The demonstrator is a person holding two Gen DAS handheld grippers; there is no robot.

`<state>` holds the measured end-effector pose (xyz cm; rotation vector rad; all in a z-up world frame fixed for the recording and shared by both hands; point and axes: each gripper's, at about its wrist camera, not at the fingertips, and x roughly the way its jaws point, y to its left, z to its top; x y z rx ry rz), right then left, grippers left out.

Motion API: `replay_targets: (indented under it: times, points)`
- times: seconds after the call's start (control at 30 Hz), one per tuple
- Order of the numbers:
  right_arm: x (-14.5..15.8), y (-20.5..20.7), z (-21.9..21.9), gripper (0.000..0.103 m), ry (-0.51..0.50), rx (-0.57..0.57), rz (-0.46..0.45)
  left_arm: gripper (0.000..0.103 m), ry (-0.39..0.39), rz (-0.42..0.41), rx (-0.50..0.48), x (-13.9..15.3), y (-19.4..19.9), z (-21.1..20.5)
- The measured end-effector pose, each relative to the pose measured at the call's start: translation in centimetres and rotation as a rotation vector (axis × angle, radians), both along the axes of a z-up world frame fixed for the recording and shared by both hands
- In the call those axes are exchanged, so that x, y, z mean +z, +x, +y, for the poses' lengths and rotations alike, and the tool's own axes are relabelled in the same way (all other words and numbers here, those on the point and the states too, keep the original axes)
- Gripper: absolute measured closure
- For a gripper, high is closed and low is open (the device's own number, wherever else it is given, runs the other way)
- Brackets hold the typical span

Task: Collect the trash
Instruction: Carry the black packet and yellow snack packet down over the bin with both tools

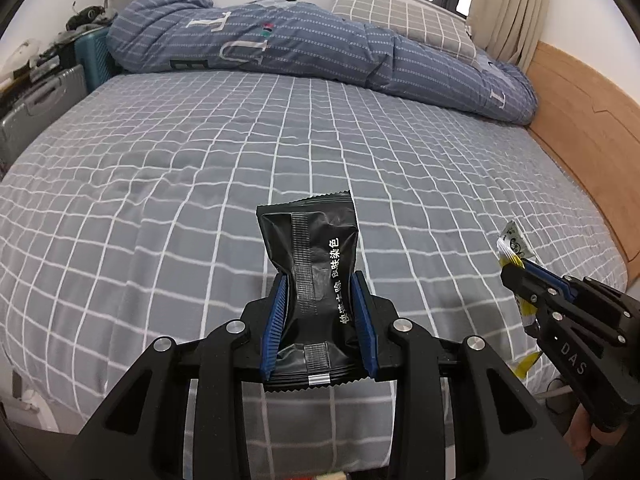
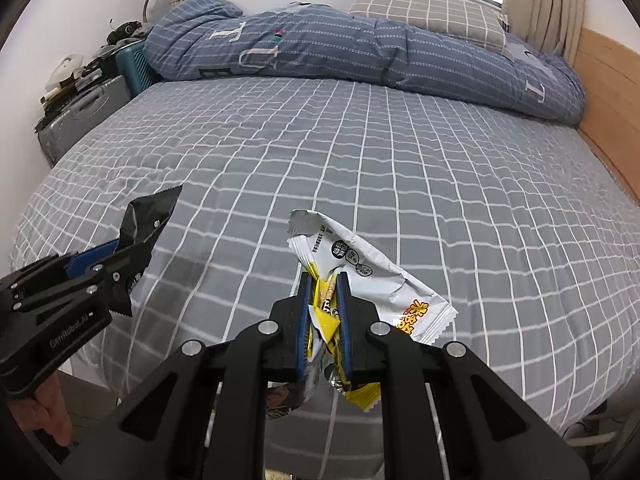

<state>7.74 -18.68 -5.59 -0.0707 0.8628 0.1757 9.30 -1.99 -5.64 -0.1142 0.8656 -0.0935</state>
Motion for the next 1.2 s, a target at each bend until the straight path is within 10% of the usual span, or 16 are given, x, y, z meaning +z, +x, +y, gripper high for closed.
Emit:
replay_targets:
  times: [1.2]
  points:
    - [1.5, -16.0, 2.6, 0.091, 0.027, 0.06, 0.027, 0.071, -0.016, 0.055, -0.032, 0.4, -16.4, 0.3]
